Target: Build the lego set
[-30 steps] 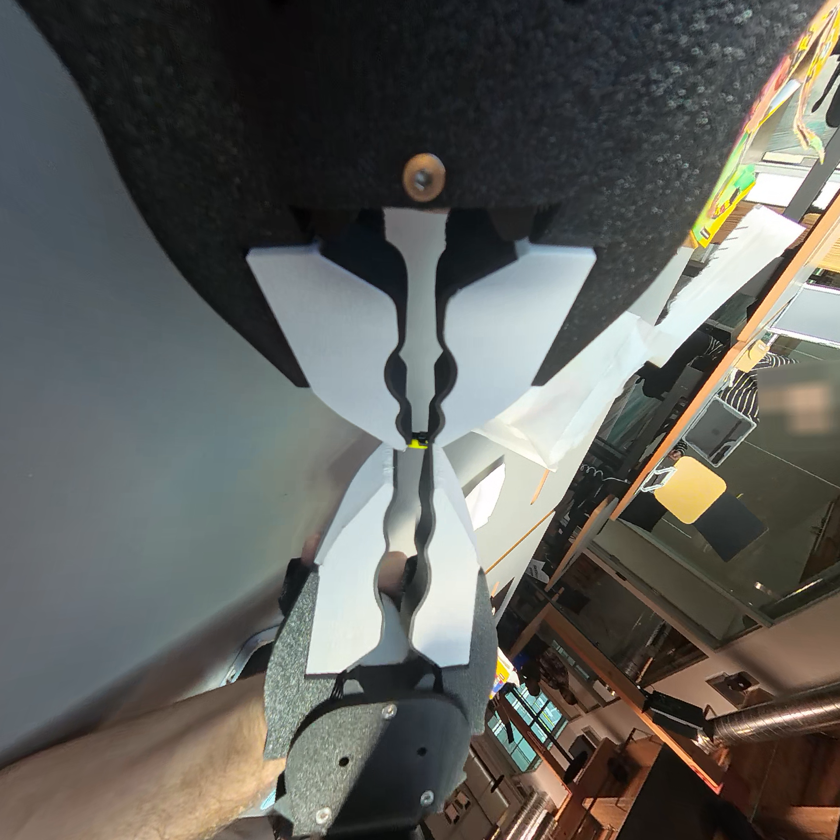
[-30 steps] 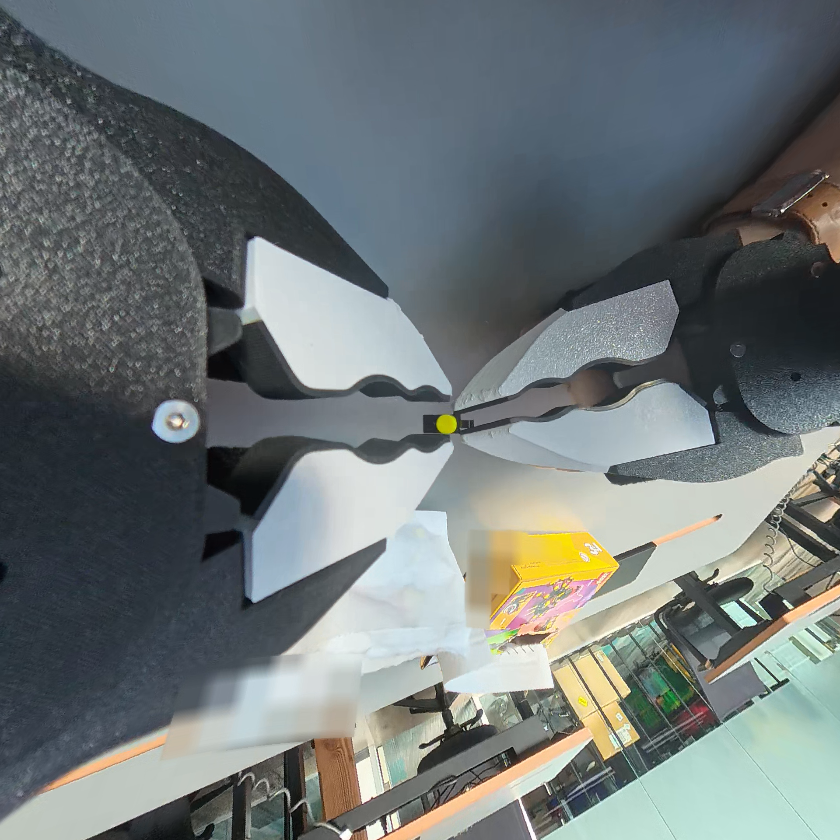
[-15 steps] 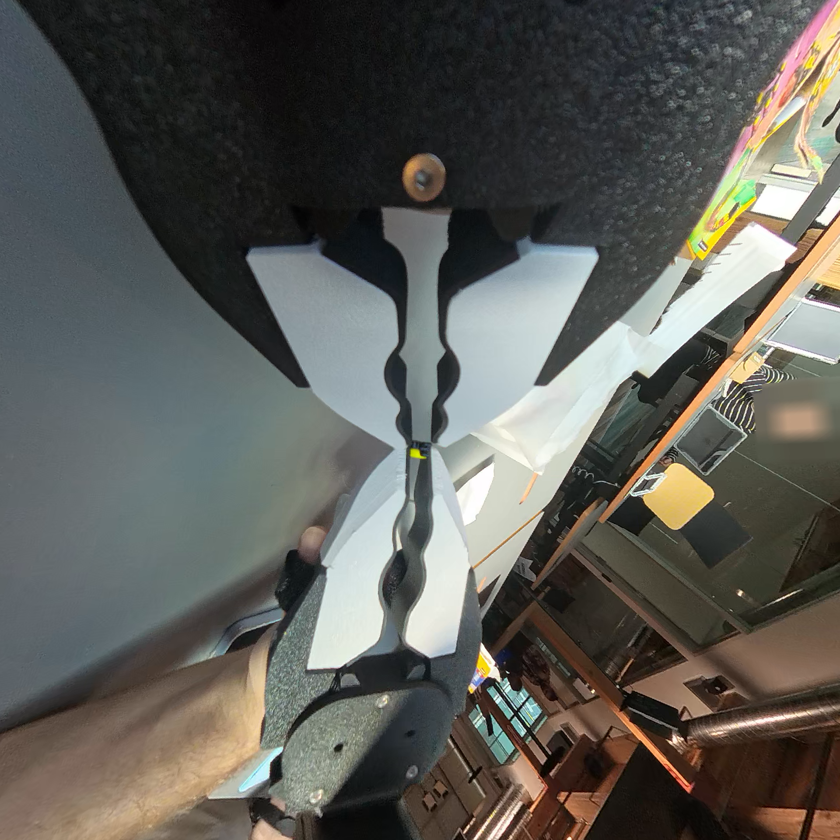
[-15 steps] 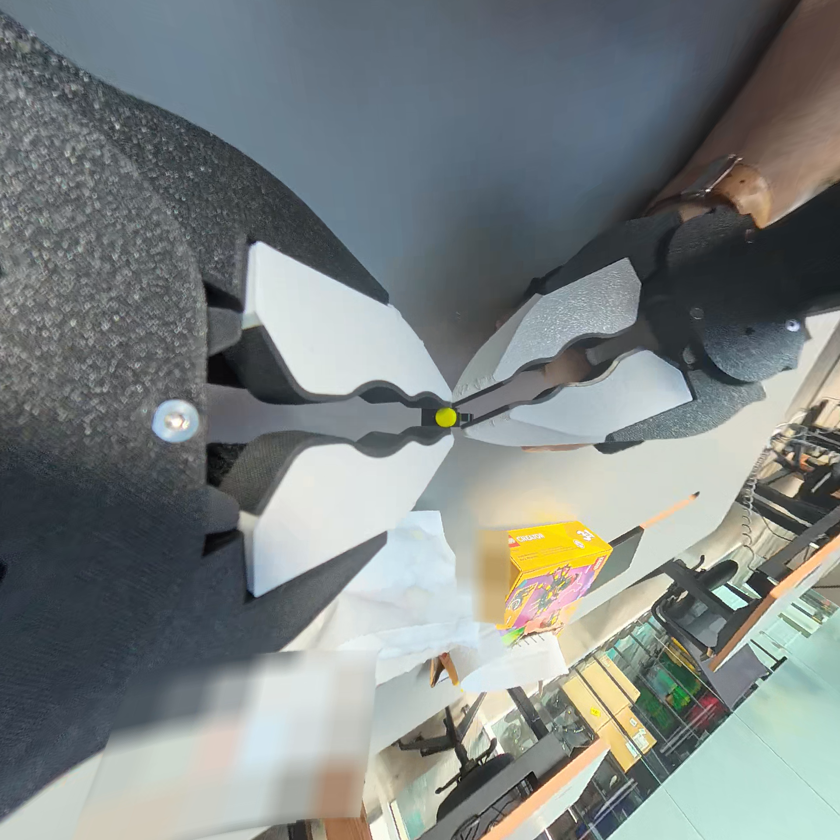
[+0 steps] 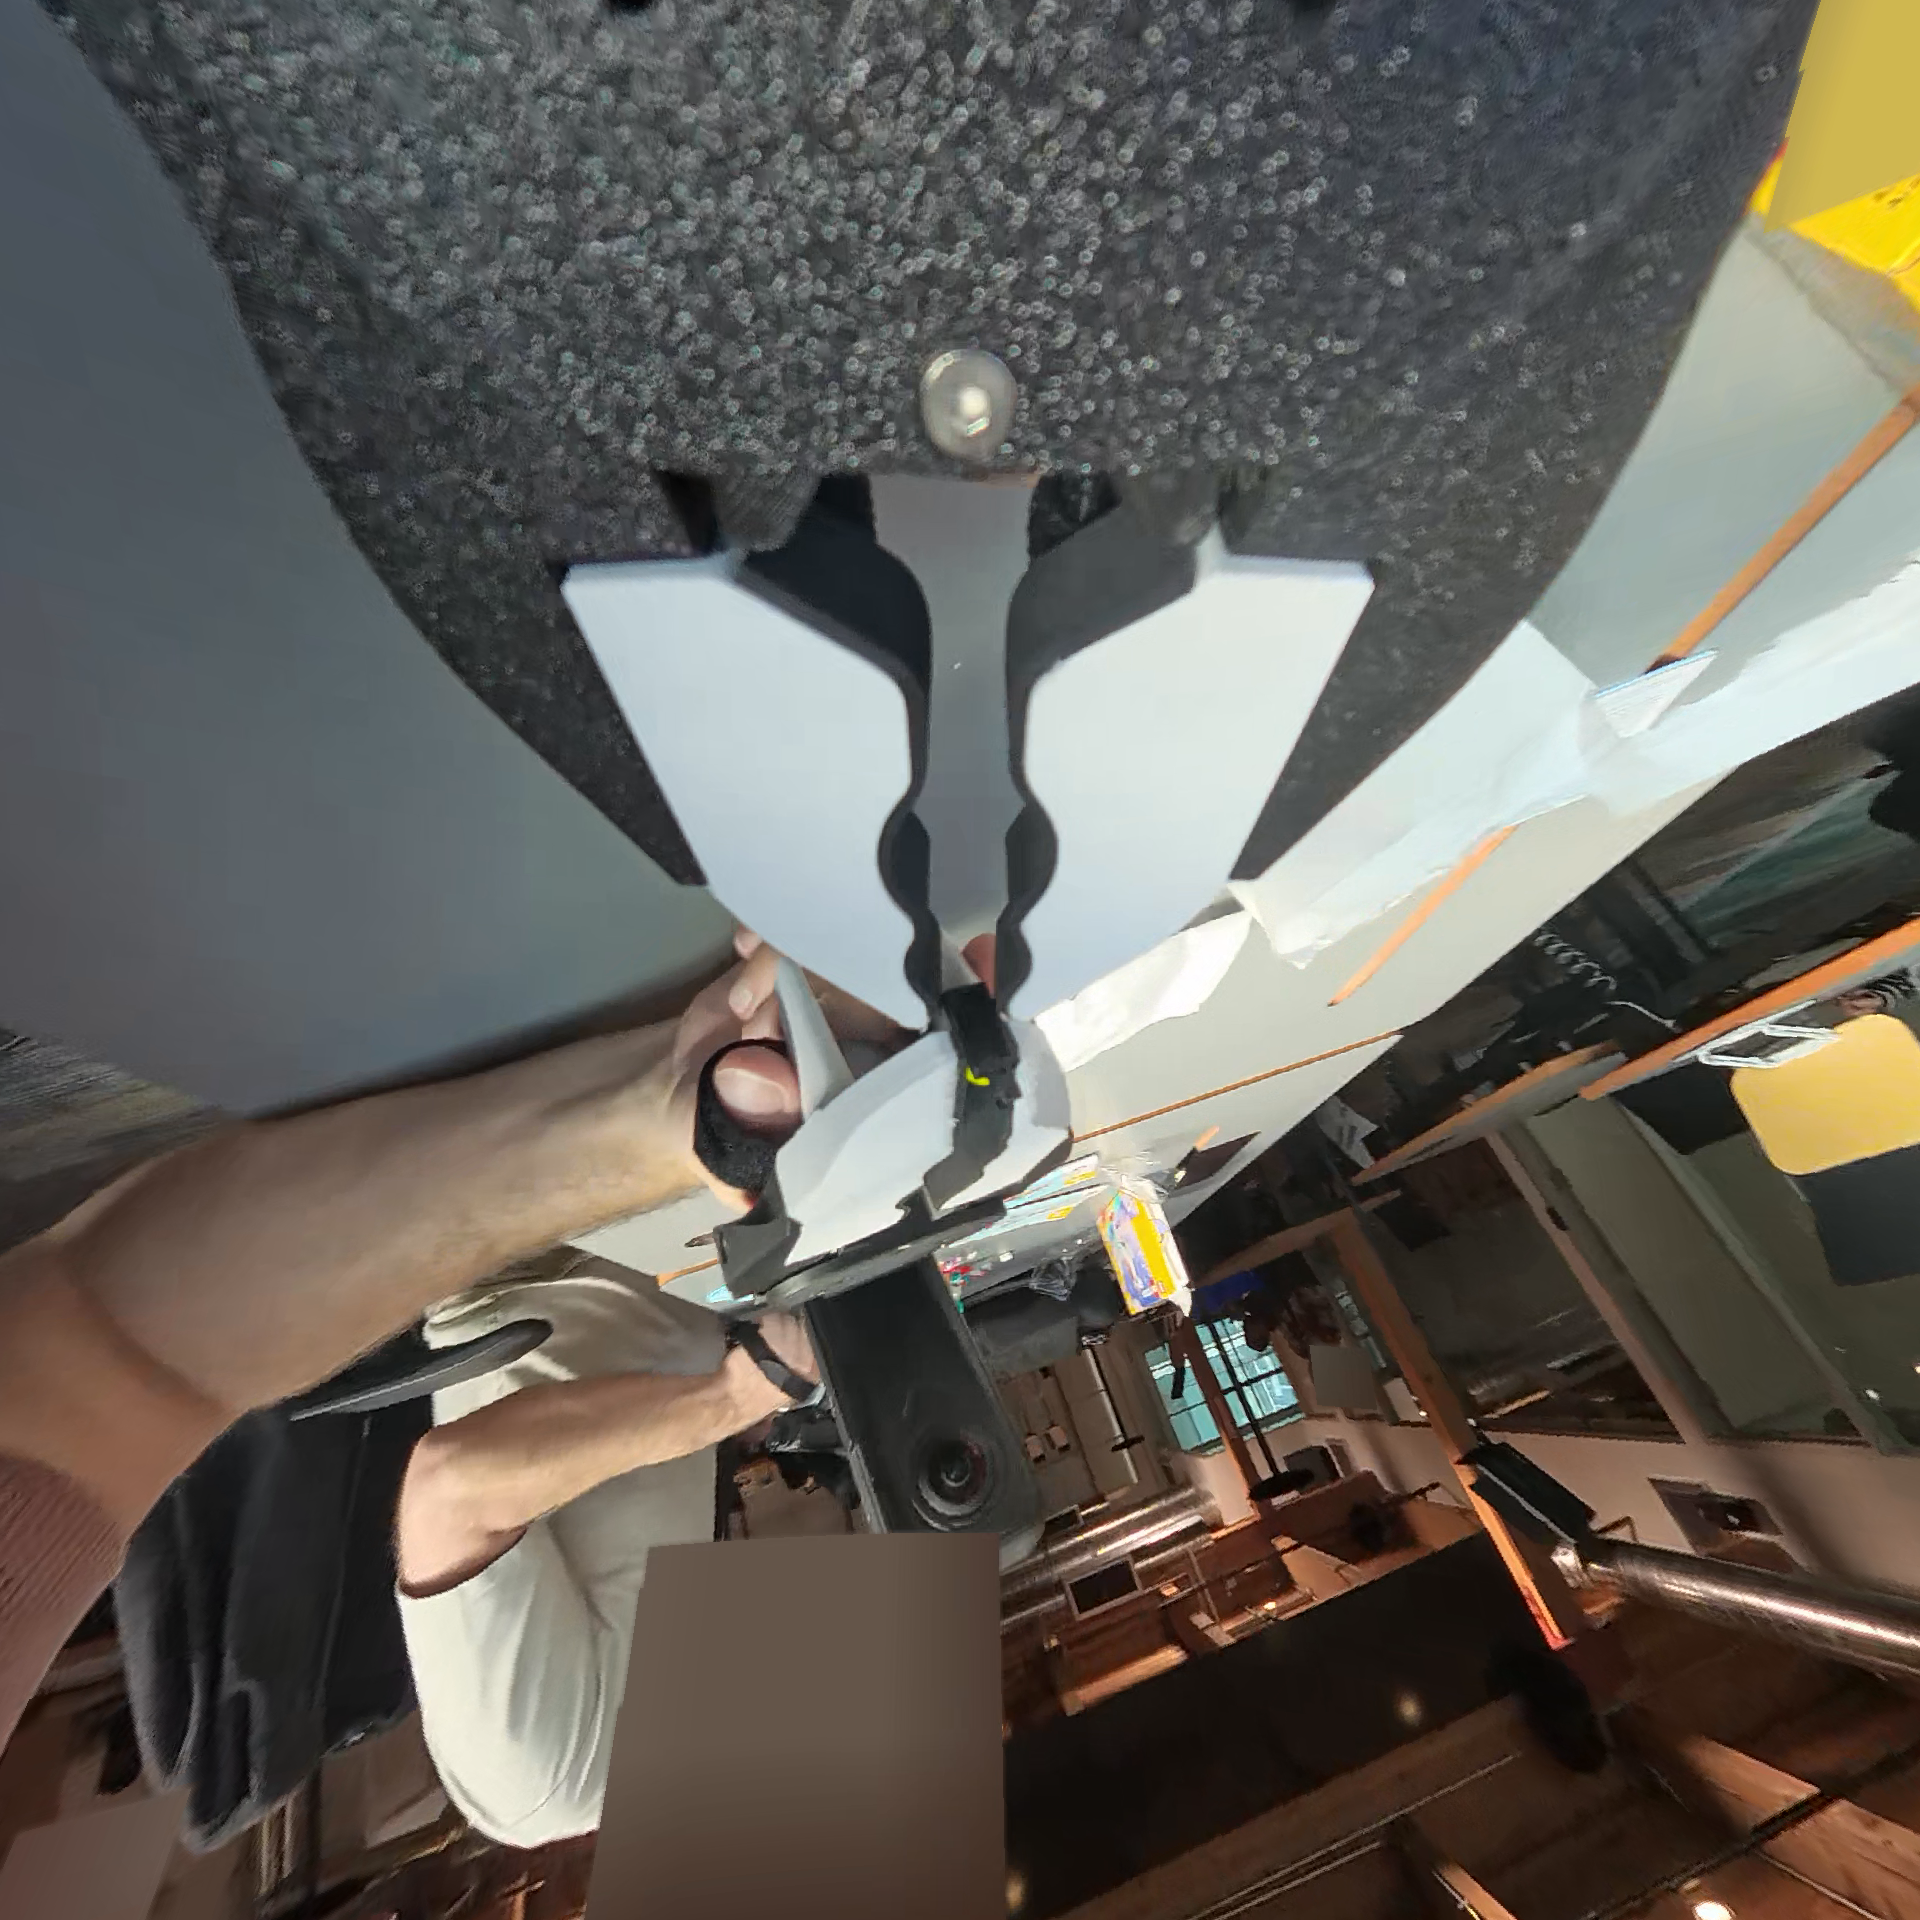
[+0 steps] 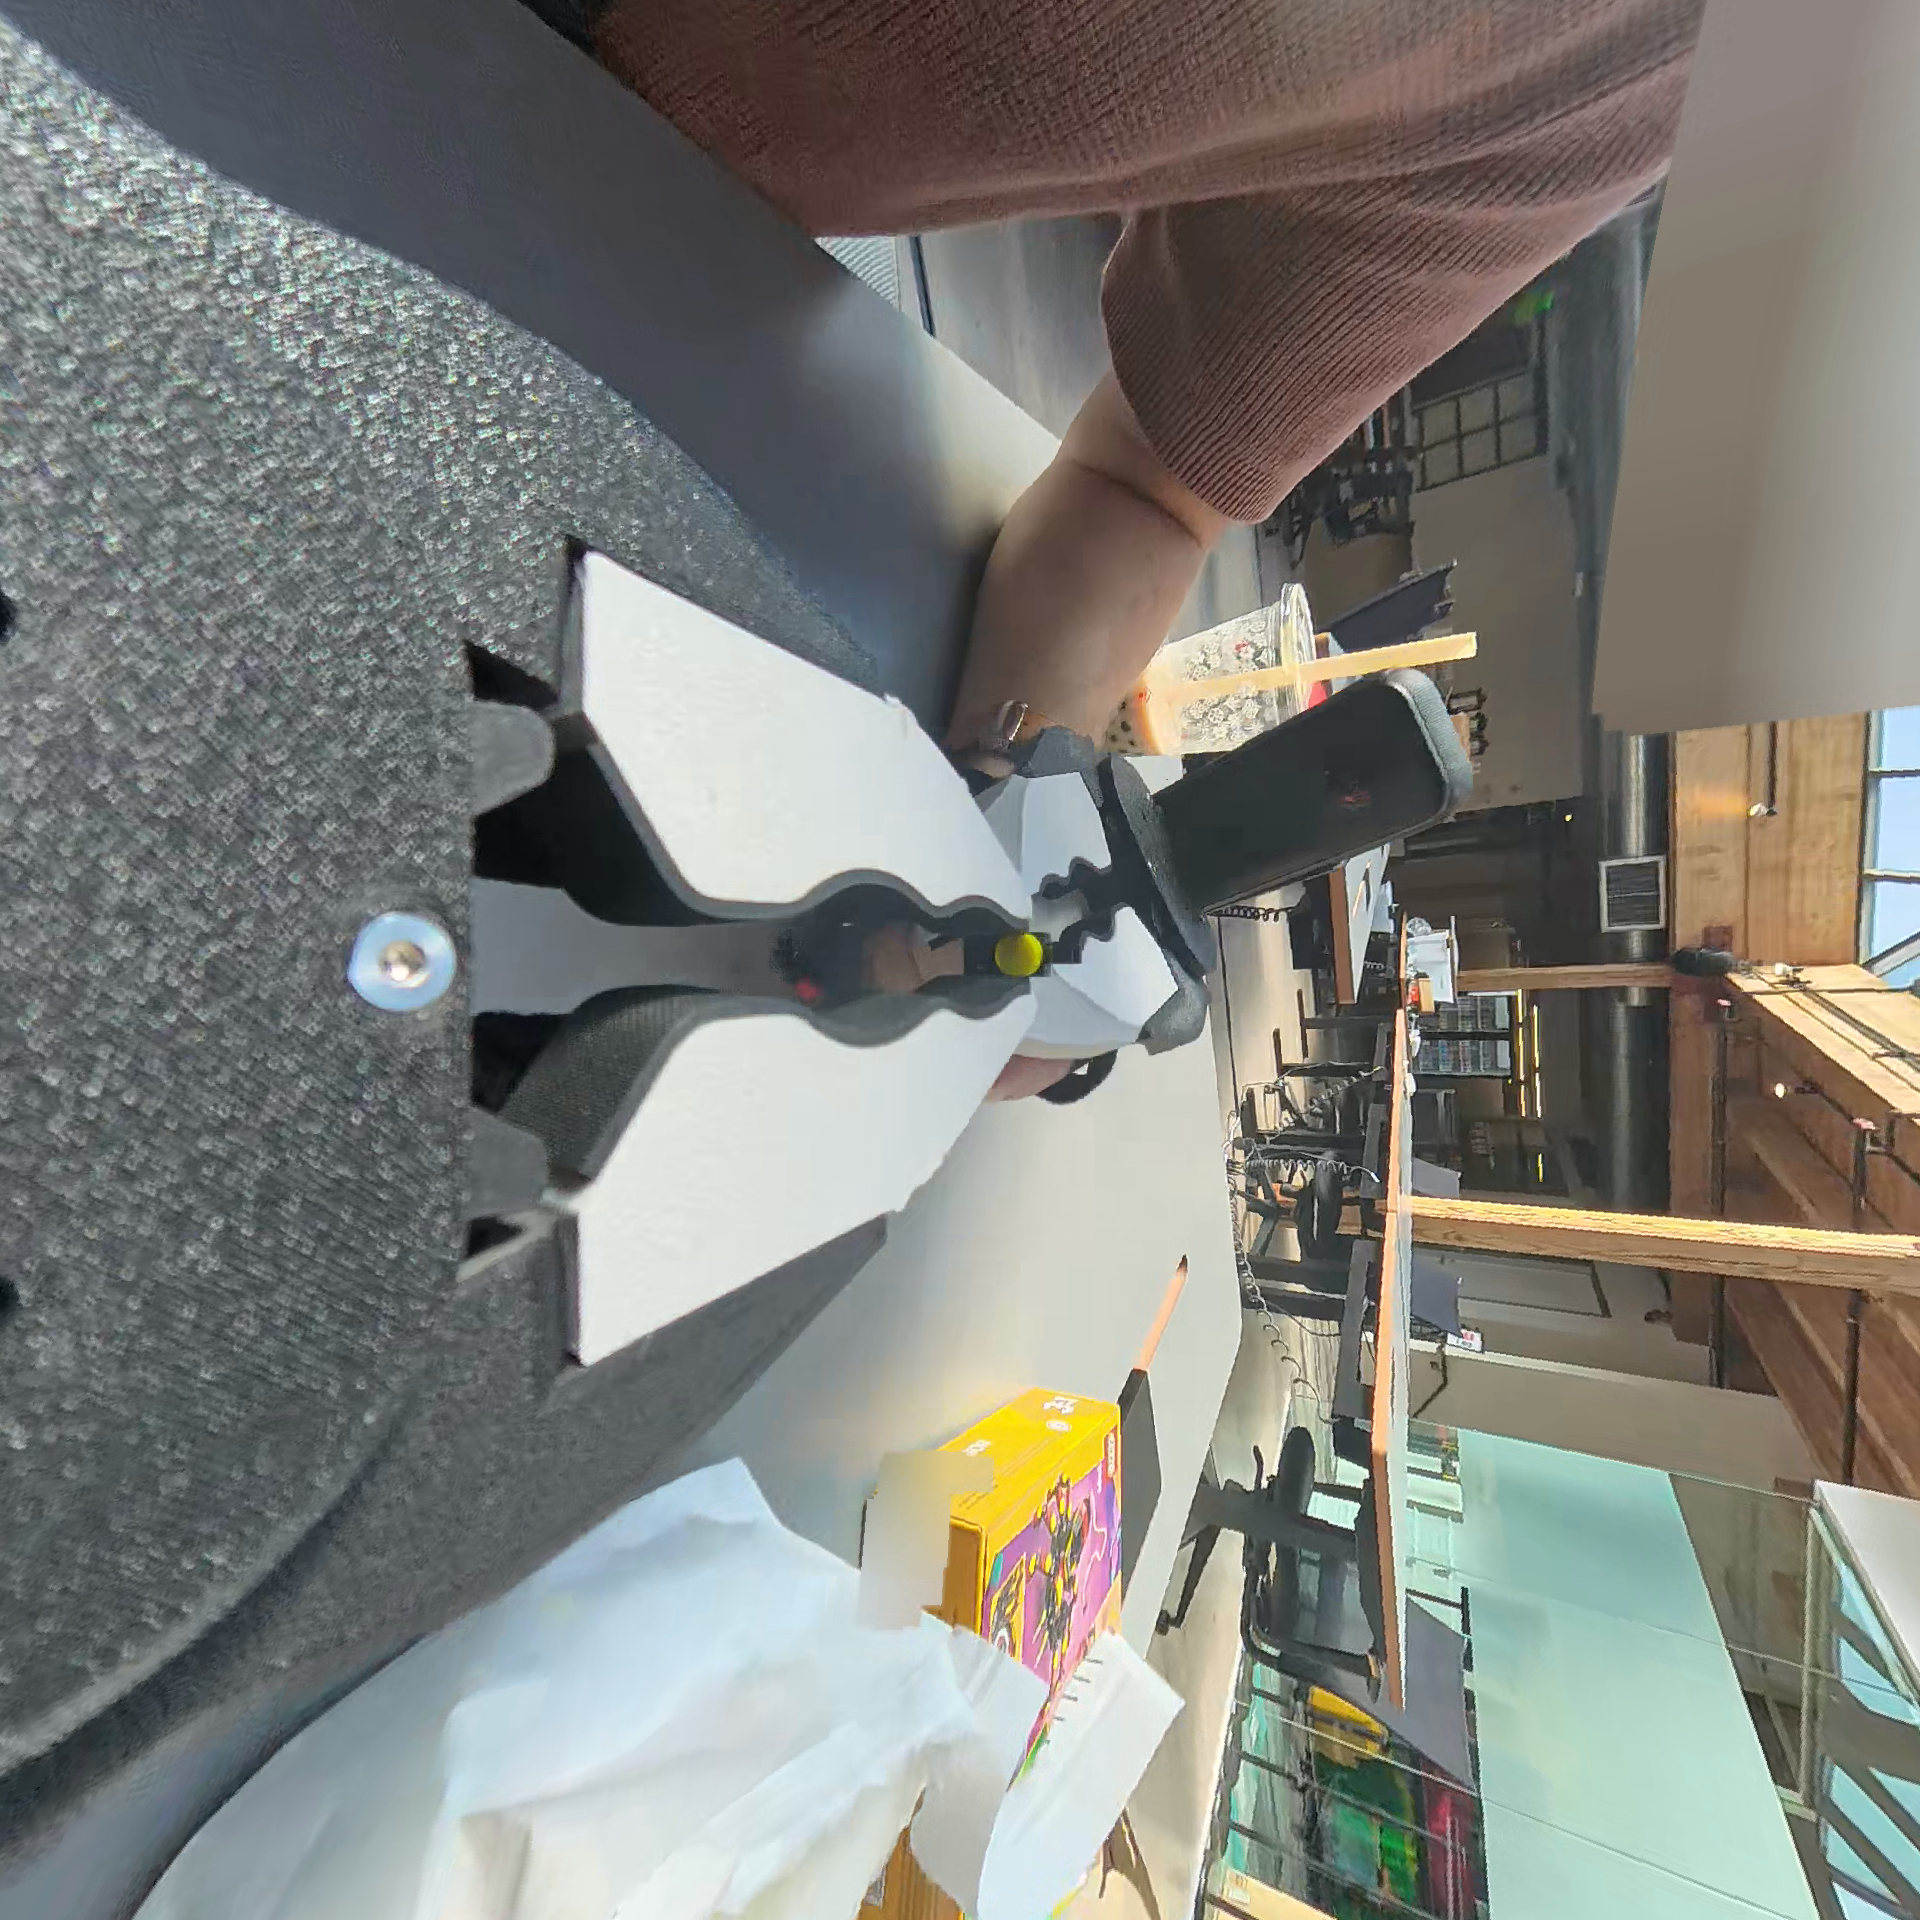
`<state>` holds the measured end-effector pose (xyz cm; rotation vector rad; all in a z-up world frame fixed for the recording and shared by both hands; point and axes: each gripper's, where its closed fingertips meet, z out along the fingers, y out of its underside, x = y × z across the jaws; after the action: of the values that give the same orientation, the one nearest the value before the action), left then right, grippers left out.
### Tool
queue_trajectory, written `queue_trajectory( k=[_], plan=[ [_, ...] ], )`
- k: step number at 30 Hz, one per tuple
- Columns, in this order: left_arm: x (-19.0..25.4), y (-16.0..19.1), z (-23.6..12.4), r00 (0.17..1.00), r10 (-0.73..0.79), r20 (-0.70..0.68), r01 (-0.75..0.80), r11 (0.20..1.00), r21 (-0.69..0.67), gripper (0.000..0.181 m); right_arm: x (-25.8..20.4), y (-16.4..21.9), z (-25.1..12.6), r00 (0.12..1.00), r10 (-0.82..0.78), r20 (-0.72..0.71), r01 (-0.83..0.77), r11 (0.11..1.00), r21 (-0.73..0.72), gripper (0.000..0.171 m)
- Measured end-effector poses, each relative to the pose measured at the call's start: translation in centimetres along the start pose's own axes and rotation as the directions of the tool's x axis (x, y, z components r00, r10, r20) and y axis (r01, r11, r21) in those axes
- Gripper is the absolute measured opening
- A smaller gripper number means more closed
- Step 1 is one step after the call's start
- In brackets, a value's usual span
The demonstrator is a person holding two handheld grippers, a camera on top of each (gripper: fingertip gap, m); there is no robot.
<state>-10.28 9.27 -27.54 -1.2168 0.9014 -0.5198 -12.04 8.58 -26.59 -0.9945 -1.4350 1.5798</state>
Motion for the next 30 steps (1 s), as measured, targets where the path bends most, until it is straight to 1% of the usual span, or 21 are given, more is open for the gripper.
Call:
queue_trajectory(
  k=[6, 9, 13, 18, 21, 23, 26, 27, 28, 29, 30],
  plan=[
    [0.2, 0.1, -0.1, 1.000, 0.002, -0.020, -0.002, 1.000, -0.020, 0.008, -0.2, 0.1, 0.0, 1.000, 0.000, 0.014, 0.000, 1.000, -0.012, 0.007],
    [0.1, 0.2, -0.1, 1.000, 0.020, -0.003, -0.020, 0.999, -0.045, 0.007, -0.2, 0.2, 0.0, 1.000, -0.001, 0.007, 0.001, 0.999, -0.036, 0.007],
    [0.2, 0.7, 0.2, 1.000, 0.022, -0.012, -0.023, 0.995, -0.093, 0.007, -0.1, 0.7, -0.4, 0.998, -0.066, -0.010, 0.065, 0.991, -0.119, 0.007],
    [0.5, 1.4, 0.4, 0.999, 0.037, -0.038, -0.042, 0.989, -0.143, 0.007, -0.1, 1.5, -1.0, 0.984, -0.178, -0.014, 0.170, 0.957, -0.234, 0.007],
    [0.9, 2.2, 0.5, 0.996, 0.061, -0.062, -0.072, 0.978, -0.196, 0.007, -0.1, 2.5, -1.7, 0.968, -0.253, 0.005, 0.239, 0.910, -0.339, 0.006],
    [1.1, 3.0, 0.6, 0.992, 0.097, -0.076, -0.113, 0.962, -0.248, 0.007, 0.2, 3.5, -2.1, 0.941, -0.338, 0.008, 0.308, 0.850, -0.428, 0.006],
    [1.3, 4.1, 0.7, 0.983, 0.154, -0.099, -0.178, 0.930, -0.322, 0.007, 0.5, 4.7, -2.6, 0.907, -0.419, 0.030, 0.372, 0.767, -0.523, 0.005],
    [1.4, 4.2, 0.6, 0.981, 0.162, -0.109, -0.190, 0.924, -0.332, 0.007, 1.2, 5.0, -2.9, 0.887, -0.462, 0.007, 0.385, 0.730, -0.565, 0.000],
    [1.4, 4.0, 0.6, 0.982, 0.158, -0.104, -0.184, 0.926, -0.330, 0.007, 2.2, 6.0, -3.7, 0.861, -0.508, 0.009, 0.395, 0.657, -0.642, 0.000],
    [1.2, 4.1, 0.6, 0.984, 0.150, -0.096, -0.174, 0.923, -0.342, 0.007, 2.7, 6.6, -4.2, 0.850, -0.526, 0.010, 0.393, 0.622, -0.677, 0.000],
    [0.7, 4.7, 0.5, 0.981, 0.175, -0.079, -0.192, 0.907, -0.376, 0.007, 2.1, 5.9, -3.6, 0.856, -0.518, 0.008, 0.407, 0.663, -0.629, 0.000]
  ],
)
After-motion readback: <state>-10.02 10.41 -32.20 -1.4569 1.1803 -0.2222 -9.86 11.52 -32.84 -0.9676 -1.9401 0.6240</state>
